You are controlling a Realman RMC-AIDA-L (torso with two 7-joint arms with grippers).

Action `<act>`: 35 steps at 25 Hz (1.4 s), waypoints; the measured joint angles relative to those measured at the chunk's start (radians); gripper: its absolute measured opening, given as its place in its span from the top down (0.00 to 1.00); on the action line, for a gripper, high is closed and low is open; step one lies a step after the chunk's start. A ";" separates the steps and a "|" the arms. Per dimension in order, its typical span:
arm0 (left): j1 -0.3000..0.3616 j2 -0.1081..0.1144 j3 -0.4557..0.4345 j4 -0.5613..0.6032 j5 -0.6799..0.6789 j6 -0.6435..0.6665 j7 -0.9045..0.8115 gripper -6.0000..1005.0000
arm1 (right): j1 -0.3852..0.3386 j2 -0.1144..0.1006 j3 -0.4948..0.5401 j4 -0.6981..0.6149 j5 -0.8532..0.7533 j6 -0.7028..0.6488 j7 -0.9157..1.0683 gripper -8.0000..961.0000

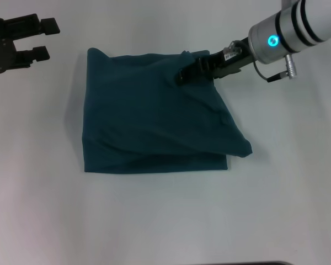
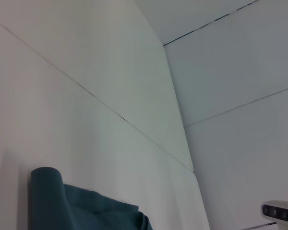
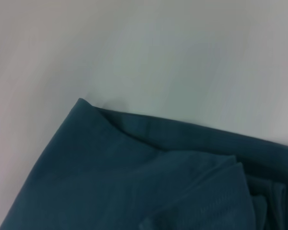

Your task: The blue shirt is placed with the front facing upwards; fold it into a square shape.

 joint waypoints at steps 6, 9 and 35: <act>0.000 -0.001 0.014 0.009 0.001 -0.012 0.004 0.16 | 0.011 0.007 -0.007 0.046 0.068 0.036 -0.046 0.23; 0.000 -0.001 0.016 0.018 0.001 -0.014 0.014 0.16 | 0.008 0.006 -0.007 0.043 0.083 0.036 -0.056 0.23; 0.012 0.006 0.020 0.026 -0.003 -0.025 0.015 0.16 | -0.009 0.004 0.000 0.010 0.128 -0.016 -0.072 0.87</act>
